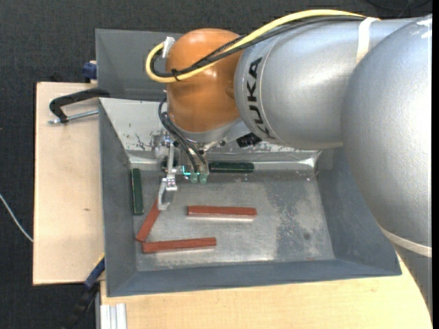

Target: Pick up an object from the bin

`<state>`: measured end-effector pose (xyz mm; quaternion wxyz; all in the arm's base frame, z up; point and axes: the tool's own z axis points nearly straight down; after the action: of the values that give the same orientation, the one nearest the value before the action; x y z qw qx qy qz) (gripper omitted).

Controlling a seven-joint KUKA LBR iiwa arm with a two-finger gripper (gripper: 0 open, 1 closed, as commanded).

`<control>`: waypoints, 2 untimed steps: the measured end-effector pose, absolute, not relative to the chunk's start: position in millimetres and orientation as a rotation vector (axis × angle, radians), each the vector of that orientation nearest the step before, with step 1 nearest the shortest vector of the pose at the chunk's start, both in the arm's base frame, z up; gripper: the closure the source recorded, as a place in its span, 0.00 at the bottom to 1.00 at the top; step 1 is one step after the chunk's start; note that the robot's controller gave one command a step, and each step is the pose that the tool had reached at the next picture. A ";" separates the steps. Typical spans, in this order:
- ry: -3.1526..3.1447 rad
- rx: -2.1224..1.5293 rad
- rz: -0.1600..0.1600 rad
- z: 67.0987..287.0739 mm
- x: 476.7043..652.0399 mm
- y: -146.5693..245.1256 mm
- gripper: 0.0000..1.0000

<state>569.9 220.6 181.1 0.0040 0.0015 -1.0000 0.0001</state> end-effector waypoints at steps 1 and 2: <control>-3.142 0.001 -0.003 185.8 572.2 219.4 0.00; -3.144 -0.007 -0.004 101.8 515.1 221.7 0.00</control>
Offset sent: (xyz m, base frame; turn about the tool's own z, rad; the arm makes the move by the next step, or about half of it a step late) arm -0.0763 0.0009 -0.1111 0.0102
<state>515.1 221.7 101.8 -0.0014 -0.0021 -1.0000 -0.0014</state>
